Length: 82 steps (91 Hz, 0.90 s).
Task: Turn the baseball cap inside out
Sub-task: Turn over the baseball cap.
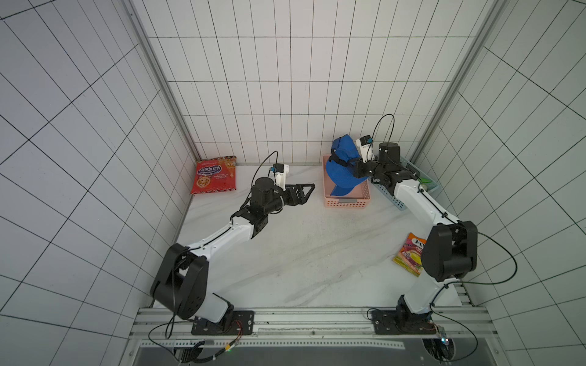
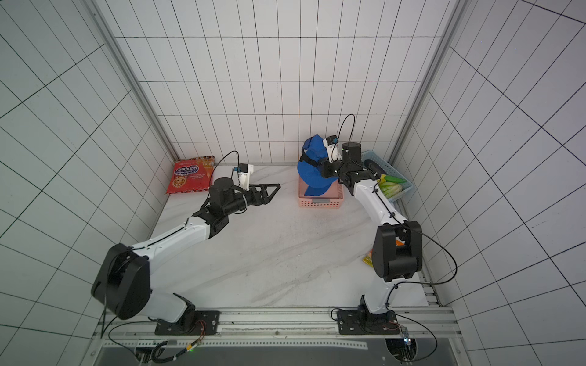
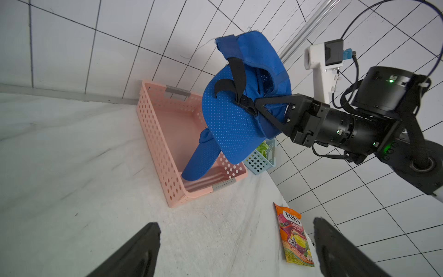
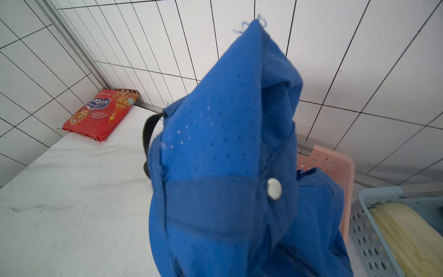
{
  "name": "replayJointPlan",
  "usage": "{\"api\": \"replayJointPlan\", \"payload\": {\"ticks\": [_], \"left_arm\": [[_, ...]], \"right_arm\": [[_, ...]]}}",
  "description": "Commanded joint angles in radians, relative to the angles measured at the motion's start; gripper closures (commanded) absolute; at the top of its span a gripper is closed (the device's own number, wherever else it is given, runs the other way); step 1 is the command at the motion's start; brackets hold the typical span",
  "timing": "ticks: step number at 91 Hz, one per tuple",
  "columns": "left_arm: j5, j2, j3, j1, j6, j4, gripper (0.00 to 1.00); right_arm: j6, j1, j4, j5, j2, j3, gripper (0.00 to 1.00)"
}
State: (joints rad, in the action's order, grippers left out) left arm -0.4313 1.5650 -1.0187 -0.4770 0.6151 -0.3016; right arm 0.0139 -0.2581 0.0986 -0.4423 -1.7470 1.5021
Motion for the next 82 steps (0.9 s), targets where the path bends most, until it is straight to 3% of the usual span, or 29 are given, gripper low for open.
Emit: {"api": "replayJointPlan", "payload": {"ticks": [1,25,49,59,65,75,82], "left_arm": [[-0.116,0.135,-0.098,0.006,0.096,-0.118,0.01],[-0.299,0.442,-0.34,0.026,0.319,-0.253,0.07],[-0.327,0.613,-0.46,0.019,0.419,-0.321,0.08],[-0.335,0.67,-0.534,0.009,0.461,-0.343,0.14],[-0.341,0.702,-0.57,0.005,0.49,-0.371,0.21],[-0.364,0.755,-0.617,0.002,0.563,-0.44,0.41],[-0.388,0.784,-0.636,-0.002,0.627,-0.51,0.63]], "right_arm": [[-0.042,0.02,-0.079,-0.068,0.003,-0.027,1.0],[-0.075,0.046,-0.111,-0.154,0.022,-0.074,1.0],[-0.077,0.053,-0.105,-0.175,0.024,-0.094,1.0],[-0.078,0.053,-0.104,-0.176,0.022,-0.1,1.0],[-0.077,0.056,-0.099,-0.176,0.019,-0.102,1.0],[-0.075,0.06,-0.09,-0.164,0.022,-0.11,1.0],[-0.075,0.063,-0.077,-0.134,0.032,-0.116,0.95]]}}
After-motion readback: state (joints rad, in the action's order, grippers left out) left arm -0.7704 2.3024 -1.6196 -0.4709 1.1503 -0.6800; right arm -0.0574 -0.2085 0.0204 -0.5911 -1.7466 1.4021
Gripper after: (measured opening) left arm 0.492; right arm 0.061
